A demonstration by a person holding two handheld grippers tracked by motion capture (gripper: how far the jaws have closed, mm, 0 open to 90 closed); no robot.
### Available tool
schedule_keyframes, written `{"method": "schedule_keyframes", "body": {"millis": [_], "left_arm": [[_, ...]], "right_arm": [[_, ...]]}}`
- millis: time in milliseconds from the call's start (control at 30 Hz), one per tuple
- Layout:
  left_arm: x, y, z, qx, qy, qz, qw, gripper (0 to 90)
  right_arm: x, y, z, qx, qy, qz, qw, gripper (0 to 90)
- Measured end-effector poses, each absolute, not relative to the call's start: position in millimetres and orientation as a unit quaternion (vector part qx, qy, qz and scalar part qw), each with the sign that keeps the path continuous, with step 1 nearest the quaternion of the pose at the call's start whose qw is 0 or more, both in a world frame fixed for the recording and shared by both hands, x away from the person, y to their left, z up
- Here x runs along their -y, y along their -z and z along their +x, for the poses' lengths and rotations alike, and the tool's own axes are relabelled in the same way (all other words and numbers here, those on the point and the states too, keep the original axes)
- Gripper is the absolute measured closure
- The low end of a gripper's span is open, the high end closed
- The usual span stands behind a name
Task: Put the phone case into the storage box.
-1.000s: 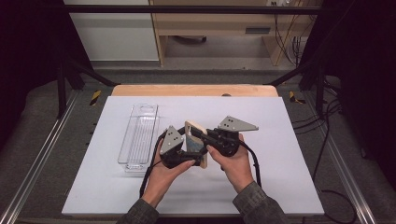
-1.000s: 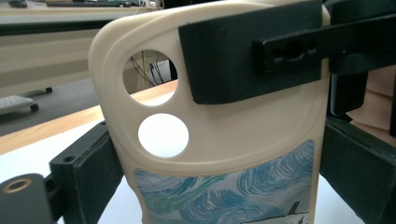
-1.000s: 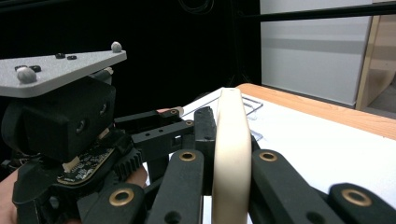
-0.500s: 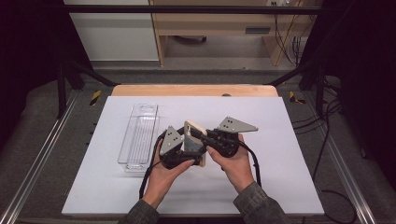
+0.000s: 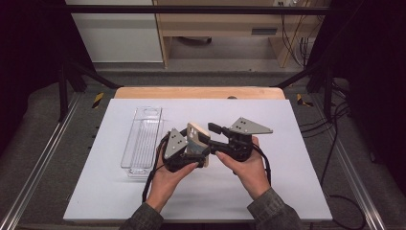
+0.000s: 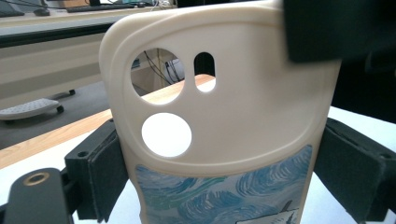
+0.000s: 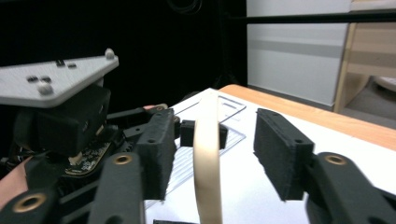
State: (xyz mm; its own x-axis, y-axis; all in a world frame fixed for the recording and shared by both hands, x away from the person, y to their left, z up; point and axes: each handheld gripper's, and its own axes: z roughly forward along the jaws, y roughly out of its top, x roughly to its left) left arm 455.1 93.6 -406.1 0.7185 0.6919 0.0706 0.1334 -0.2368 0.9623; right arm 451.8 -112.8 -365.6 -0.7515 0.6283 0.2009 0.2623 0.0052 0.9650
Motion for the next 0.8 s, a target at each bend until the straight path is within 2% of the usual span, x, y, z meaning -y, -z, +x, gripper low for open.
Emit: {"method": "schedule_keyframes", "body": {"millis": [300, 500, 600, 800], "left_arm": [[-99.5, 399.6, 459.6, -0.289, -0.276, 0.742, 0.538, 10.7], [-102.6, 387.7, 467.9, -0.294, -0.292, 0.738, 0.532, 10.7], [-105.8, 380.8, 472.8, -0.297, -0.298, 0.735, 0.531, 10.7], [-112.3, 370.7, 479.8, -0.299, -0.312, 0.729, 0.531, 10.7]], "right_arm": [[133.8, 355.5, 451.4, -0.679, -0.619, 0.349, 0.184, 22.1], [149.7, 357.9, 461.5, -0.673, -0.605, 0.37, 0.211, 11.3], [156.9, 360.7, 466.2, -0.674, -0.6, 0.374, 0.215, 8.1], [168.2, 371.9, 476.3, -0.673, -0.58, 0.398, 0.227, 8.2]]}}
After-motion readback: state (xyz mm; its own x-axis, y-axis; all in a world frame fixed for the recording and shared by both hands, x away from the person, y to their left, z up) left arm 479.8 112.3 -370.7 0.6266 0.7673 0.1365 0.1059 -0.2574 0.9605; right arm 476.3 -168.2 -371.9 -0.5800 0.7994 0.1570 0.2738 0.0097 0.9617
